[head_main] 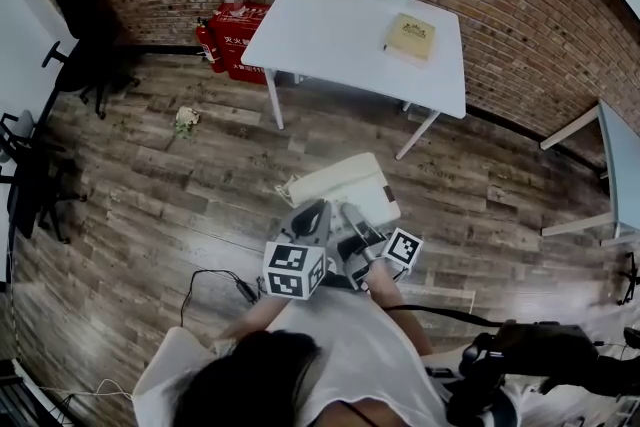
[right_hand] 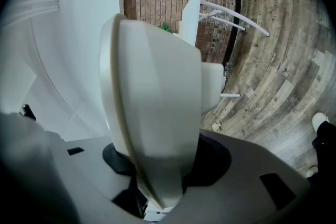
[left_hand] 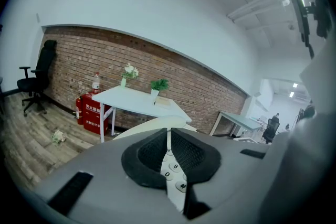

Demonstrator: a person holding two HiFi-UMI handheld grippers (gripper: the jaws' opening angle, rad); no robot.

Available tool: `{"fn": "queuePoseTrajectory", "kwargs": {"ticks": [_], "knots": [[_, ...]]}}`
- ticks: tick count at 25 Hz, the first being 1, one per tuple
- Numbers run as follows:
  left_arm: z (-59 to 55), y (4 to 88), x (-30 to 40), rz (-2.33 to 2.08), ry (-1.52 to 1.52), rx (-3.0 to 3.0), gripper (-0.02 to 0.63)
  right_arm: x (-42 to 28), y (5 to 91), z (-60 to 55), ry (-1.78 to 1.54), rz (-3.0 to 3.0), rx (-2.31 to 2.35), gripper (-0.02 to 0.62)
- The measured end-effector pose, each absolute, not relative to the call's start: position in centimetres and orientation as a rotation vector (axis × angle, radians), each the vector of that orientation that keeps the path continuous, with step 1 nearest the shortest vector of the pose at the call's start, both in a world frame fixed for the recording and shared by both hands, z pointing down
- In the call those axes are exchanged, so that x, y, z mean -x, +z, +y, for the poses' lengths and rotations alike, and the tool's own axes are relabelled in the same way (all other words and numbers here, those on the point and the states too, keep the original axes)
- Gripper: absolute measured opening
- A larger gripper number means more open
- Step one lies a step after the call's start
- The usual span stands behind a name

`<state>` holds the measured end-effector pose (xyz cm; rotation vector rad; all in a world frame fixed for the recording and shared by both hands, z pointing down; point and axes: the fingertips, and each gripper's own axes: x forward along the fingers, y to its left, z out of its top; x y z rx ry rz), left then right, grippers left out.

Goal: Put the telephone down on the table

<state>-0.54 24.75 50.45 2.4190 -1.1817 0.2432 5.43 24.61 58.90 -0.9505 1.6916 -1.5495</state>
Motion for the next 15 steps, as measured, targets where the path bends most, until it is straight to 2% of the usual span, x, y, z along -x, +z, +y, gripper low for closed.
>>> {"fn": "queuePoseTrajectory", "kwargs": {"ticks": [15], "knots": [[22.0, 50.7, -3.6, -1.226, 0.253, -2.405, 0.041, -9.5, 59.4, 21.5, -1.581, 1.708, 0.920, 0.224]]}}
